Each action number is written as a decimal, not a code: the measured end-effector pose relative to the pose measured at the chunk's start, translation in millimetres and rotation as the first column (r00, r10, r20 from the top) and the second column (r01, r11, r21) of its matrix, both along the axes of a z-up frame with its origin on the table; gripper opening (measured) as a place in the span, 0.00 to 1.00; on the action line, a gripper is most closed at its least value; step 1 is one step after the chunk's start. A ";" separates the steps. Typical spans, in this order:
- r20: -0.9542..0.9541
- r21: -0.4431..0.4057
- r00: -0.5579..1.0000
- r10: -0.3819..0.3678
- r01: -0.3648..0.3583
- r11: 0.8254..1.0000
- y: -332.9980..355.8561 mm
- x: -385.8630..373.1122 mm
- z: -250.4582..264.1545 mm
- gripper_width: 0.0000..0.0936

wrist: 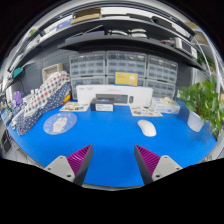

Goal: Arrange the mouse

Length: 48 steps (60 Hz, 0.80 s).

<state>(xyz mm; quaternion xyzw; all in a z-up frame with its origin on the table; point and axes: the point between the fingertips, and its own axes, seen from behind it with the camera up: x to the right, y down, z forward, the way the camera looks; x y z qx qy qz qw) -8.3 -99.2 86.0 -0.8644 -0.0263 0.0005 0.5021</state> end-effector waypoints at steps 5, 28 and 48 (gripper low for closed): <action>0.016 -0.030 0.999 -0.034 0.035 0.999 -8.8 33.1 -16.3 0.92; 0.064 -0.107 0.989 -0.130 0.137 0.985 58.2 146.4 -66.9 0.90; 0.060 -0.158 0.992 -0.115 0.123 0.980 150.7 174.6 -87.3 0.89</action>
